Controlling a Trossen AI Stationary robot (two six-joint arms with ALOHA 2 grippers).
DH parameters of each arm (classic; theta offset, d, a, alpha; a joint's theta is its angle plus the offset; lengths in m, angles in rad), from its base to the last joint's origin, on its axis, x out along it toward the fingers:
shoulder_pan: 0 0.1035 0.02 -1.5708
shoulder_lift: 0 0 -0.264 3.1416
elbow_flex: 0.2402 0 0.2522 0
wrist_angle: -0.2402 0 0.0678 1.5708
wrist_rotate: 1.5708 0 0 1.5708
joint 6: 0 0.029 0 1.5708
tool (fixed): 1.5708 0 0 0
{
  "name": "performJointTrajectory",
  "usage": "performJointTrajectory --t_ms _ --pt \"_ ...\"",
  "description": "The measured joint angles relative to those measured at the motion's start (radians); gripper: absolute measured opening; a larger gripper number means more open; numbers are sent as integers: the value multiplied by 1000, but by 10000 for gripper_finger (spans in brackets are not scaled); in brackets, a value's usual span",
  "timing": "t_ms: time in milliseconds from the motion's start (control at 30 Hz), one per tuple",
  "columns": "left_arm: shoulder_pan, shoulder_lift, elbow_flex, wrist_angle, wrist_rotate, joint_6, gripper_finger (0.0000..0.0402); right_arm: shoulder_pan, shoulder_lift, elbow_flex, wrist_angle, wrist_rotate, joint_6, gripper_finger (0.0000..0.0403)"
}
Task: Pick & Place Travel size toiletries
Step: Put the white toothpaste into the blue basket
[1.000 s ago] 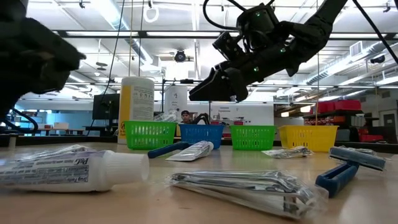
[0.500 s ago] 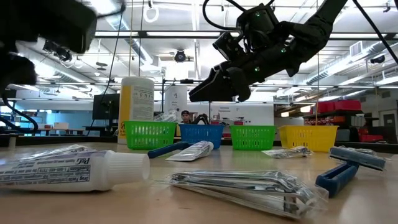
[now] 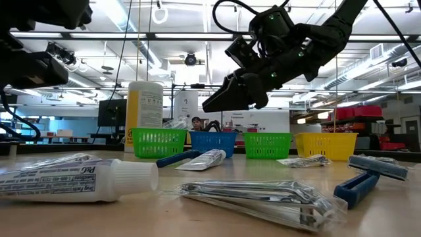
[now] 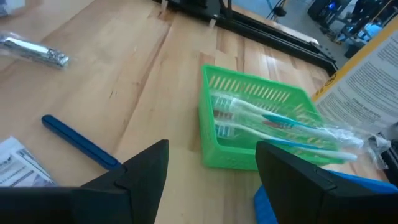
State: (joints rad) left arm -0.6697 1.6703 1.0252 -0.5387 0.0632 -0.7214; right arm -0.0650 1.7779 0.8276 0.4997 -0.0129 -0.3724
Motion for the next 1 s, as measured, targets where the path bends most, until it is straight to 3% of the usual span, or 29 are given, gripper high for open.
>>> performJointTrajectory --t_ms 433,567,700,1000 --pt "-4 0 0 -14 -47 99 242 1 0 0 -47 -20 45 252" --pt "-15 28 -1 -2 -75 114 245 1 0 0 -47 -71 55 252" --pt "-30 86 -1 38 -39 139 245 3 0 0 -48 -70 57 252" --pt "-48 144 8 28 -138 202 244 3 0 0 -47 -69 56 252"
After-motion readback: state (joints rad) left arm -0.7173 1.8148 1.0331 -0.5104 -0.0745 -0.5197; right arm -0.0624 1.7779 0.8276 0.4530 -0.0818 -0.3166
